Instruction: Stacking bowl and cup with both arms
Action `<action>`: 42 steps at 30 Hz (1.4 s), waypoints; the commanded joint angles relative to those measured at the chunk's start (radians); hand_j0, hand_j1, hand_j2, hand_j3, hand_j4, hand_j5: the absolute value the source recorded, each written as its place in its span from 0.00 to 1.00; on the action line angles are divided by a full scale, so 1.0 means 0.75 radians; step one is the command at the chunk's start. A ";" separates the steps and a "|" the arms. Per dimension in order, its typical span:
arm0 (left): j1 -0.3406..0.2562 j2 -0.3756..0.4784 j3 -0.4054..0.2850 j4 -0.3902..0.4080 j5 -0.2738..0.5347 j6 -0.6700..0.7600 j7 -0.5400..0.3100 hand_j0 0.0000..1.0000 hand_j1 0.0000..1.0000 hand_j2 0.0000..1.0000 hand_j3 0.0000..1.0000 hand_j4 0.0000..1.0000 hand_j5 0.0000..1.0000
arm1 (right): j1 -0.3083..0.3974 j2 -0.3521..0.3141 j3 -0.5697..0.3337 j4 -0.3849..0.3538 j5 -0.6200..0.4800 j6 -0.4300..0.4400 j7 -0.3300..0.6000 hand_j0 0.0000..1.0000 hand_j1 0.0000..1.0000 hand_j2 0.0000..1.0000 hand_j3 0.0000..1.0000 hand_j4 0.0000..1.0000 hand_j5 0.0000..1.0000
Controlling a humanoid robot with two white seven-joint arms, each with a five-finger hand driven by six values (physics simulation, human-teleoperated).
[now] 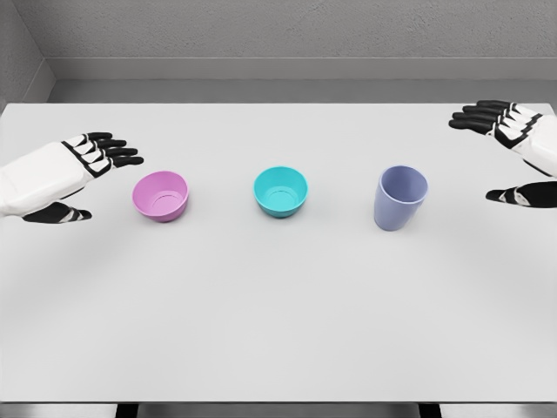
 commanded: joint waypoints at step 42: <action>-0.814 0.014 -0.767 0.085 0.560 0.237 -0.430 1.00 1.00 1.00 1.00 1.00 1.00 | -0.192 0.218 0.010 0.004 -0.210 0.249 0.761 1.00 1.00 1.00 1.00 1.00 1.00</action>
